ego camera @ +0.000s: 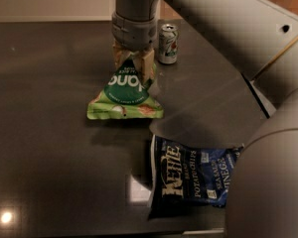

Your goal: Pick green rice chip bag

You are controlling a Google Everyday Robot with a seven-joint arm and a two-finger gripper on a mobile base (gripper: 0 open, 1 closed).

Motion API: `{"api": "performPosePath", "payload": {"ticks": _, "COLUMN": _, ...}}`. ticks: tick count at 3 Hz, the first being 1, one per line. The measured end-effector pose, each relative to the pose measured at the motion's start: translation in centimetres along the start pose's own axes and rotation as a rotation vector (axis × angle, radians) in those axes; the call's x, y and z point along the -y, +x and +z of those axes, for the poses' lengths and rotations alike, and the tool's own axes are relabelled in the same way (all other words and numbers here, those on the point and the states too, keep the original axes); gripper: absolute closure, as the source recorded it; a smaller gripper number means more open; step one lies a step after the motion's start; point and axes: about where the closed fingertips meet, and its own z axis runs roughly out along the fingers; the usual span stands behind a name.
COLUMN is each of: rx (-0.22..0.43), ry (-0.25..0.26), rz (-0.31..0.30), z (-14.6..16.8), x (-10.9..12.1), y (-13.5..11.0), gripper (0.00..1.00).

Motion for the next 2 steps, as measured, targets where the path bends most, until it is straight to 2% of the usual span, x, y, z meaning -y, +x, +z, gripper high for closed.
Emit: {"api": "performPosePath", "payload": {"ticks": 2, "rx": 0.005, "ry": 0.170, "rz": 0.131, "z": -7.1, "x": 1.9, "y": 1.9, "gripper": 1.00}}
